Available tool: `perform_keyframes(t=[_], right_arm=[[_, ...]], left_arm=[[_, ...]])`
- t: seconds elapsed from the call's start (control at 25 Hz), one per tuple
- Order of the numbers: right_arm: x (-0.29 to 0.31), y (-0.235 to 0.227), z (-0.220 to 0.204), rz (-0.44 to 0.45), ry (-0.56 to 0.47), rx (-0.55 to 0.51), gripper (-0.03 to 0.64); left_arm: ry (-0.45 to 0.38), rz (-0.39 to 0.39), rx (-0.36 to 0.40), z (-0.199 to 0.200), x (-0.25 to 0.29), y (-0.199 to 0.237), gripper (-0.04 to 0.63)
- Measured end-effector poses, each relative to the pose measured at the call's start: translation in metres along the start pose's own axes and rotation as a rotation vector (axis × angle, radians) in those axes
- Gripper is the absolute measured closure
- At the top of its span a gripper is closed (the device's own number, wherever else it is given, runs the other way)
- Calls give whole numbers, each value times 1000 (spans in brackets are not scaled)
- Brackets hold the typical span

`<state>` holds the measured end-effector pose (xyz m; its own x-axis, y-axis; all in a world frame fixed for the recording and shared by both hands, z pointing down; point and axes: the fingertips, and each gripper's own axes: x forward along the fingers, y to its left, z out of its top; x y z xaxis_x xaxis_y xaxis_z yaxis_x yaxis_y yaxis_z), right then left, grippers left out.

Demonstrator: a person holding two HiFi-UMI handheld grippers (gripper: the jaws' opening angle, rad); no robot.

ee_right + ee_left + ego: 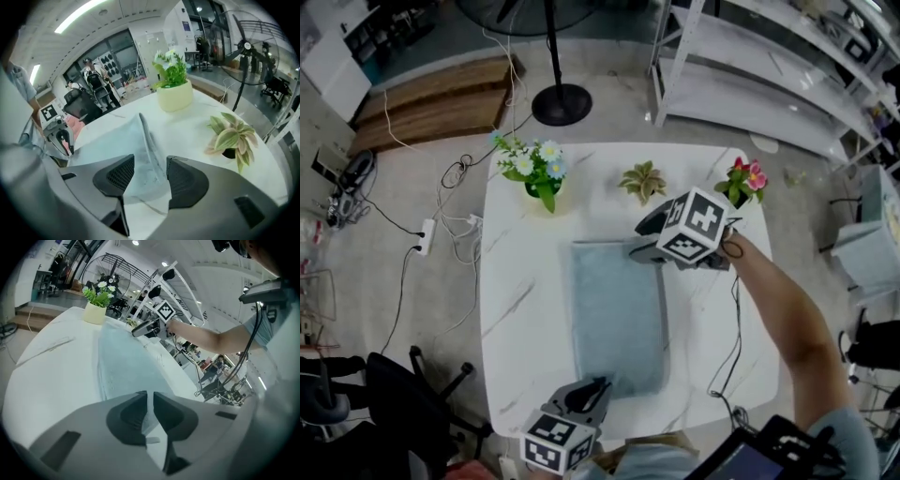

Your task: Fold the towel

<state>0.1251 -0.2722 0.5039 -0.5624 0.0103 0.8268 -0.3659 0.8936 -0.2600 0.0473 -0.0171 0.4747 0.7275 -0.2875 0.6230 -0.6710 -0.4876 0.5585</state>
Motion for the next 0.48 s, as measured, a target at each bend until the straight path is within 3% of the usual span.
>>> perform_keyframes(t=[0.12,0.28,0.36,0.48], right_arm=[[20,-11,-14,46,126,24,373],[26,-6,-18,149,180,74,376],[28,1,-19,203,203,70,412],[33,6,-19,252,210,85,485]], left_arm=[[-17,9,24,9,4,0,549],[-43,6,82,38,18,3,549],[-29,17,79,49,29,19,549],[17,44,10,59,38,51,549]])
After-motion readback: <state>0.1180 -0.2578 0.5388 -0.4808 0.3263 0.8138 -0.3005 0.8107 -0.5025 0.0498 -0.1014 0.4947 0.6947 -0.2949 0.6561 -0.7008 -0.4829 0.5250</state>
